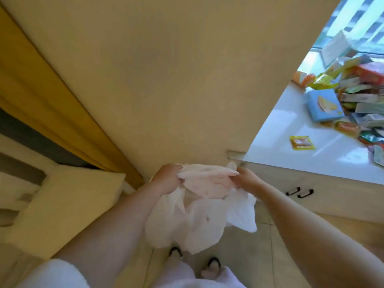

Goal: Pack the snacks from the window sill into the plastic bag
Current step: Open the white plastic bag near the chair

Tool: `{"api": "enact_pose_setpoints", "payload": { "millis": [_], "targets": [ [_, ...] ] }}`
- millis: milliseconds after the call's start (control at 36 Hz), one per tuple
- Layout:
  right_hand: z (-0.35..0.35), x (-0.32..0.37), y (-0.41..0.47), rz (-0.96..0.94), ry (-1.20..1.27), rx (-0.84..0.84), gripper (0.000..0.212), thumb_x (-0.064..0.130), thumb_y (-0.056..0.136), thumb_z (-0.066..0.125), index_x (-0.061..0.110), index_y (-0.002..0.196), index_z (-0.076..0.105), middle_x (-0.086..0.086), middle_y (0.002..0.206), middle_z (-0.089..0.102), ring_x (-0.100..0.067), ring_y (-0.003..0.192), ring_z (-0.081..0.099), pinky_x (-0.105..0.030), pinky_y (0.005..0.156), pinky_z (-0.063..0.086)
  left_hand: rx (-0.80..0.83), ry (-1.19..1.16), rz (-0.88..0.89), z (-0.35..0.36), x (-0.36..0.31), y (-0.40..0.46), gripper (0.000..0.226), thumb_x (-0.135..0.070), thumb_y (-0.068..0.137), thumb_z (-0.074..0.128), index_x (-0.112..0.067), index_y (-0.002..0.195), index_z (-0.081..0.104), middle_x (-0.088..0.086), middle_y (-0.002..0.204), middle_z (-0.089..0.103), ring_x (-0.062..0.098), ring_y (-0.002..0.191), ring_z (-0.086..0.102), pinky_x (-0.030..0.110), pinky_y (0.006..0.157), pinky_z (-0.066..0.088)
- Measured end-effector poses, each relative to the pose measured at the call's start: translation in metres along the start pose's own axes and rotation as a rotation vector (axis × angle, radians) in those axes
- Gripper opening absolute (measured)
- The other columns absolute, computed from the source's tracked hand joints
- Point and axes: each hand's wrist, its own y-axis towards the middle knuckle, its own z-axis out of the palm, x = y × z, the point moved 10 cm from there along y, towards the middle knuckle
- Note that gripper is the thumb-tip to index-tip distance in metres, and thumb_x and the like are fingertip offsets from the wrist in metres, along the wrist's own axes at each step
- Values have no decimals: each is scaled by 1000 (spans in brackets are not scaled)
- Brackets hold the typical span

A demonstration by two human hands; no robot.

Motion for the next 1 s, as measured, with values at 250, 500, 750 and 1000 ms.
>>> {"api": "enact_pose_setpoints", "payload": {
  "millis": [250,500,750,1000],
  "targets": [
    [-65,-63,-21,174,-536,34,57,48,74,73,12,116,60,-4,101,61,-22,91,55,-24,71,38,161,17,106,32,-93,55,19,-15,89,48,-20,88,67,8,100,68,27,89,62,26,66,39],
    [-177,-150,-42,350,-320,-306,32,25,97,44,7,120,59,-15,126,57,-31,116,53,-33,90,42,250,-193,219,64,-218,88,7,-24,91,53,-20,95,56,12,109,64,28,98,59,34,77,44],
    [-277,-192,-46,368,4,-465,12,11,89,50,7,94,61,-18,104,64,-29,89,56,-29,69,38,180,-160,382,56,-336,116,56,-59,75,67,-29,120,50,0,113,61,21,102,58,31,84,46],
    [-293,-198,13,342,-76,-325,21,23,91,47,14,105,60,-12,112,63,-30,98,56,-28,75,37,-155,90,389,32,-390,163,36,-47,93,43,-19,100,65,9,100,56,31,94,57,34,73,42]
  ]
}}
